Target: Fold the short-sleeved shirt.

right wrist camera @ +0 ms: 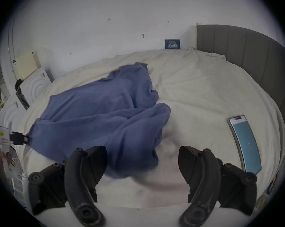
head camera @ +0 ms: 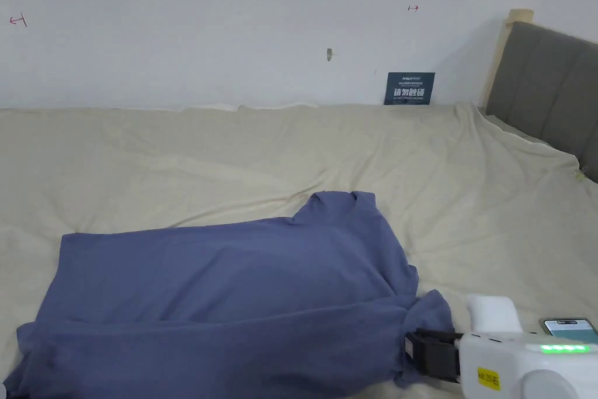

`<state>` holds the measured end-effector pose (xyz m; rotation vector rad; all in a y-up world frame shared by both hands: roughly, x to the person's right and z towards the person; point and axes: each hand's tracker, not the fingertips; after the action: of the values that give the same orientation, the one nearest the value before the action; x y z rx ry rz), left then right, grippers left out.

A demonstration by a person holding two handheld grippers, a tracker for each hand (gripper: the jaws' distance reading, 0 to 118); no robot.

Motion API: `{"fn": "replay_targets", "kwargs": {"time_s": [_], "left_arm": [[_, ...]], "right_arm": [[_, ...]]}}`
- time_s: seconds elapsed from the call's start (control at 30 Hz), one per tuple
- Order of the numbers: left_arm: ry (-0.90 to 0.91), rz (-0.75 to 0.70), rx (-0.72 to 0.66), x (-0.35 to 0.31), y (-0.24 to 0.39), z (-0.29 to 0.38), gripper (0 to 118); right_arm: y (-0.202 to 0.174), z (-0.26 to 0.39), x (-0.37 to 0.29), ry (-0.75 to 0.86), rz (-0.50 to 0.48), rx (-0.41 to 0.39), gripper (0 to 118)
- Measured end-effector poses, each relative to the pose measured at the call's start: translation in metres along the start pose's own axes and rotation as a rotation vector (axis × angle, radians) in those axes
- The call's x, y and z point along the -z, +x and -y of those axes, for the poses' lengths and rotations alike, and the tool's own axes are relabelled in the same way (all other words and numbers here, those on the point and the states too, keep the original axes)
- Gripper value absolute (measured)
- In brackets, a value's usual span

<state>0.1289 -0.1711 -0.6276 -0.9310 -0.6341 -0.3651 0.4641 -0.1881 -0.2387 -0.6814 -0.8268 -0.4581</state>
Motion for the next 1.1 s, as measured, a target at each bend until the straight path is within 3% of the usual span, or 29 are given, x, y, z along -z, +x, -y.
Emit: {"fn": "replay_targets", "kwargs": {"time_s": [0.03, 0.07, 0.1, 0.2, 0.43, 0.57, 0.67, 0.8, 0.9, 0.97, 1.03, 1.07, 1.1], "left_arm": [[0.003, -0.004, 0.008, -0.001, 0.002, 0.000, 15], [0.007, -0.015, 0.036, -0.001, 0.004, 0.001, 15], [0.002, -0.016, 0.043, -0.001, 0.006, 0.001, 14], [-0.002, -0.013, 0.034, -0.003, 0.004, 0.000, 12], [0.032, 0.005, 0.082, -0.028, 0.004, 0.006, 10], [0.070, 0.137, 0.011, -0.056, -0.006, 0.022, 9], [0.063, 0.068, 0.077, -0.075, -0.006, 0.043, 9], [0.024, 0.081, 0.024, -0.092, -0.028, 0.083, 9], [-0.038, 0.086, -0.003, -0.090, -0.038, 0.115, 9], [-0.023, 0.083, 0.015, -0.096, -0.034, 0.129, 9], [0.021, 0.126, -0.017, -0.100, -0.037, 0.130, 18], [0.006, 0.113, -0.019, -0.097, -0.040, 0.126, 34], [-0.004, 0.091, -0.065, -0.095, -0.043, 0.124, 72]], "right_arm": [[-0.002, -0.002, 0.006, -0.006, -0.001, 0.001, 28], [-0.003, -0.004, 0.009, -0.033, -0.044, 0.002, 7], [-0.005, -0.003, 0.012, -0.039, -0.079, 0.009, 7], [-0.014, 0.001, 0.007, -0.038, 0.001, -0.068, 7], [0.002, 0.002, -0.038, -0.026, -0.095, 0.014, 7], [0.004, 0.011, -0.076, 0.008, -0.103, 0.011, 7], [0.005, 0.023, -0.103, 0.009, -0.115, 0.005, 7], [0.011, 0.053, -0.130, -0.025, -0.092, -0.052, 7], [0.022, 0.082, -0.129, -0.097, -0.115, 0.003, 7], [0.025, 0.096, -0.122, -0.132, -0.116, 0.024, 12], [0.025, 0.102, -0.121, -0.110, -0.090, 0.020, 47], [0.025, 0.101, -0.123, -0.090, -0.068, 0.021, 67], [0.027, 0.099, -0.124, -0.075, -0.062, 0.036, 80]]}}
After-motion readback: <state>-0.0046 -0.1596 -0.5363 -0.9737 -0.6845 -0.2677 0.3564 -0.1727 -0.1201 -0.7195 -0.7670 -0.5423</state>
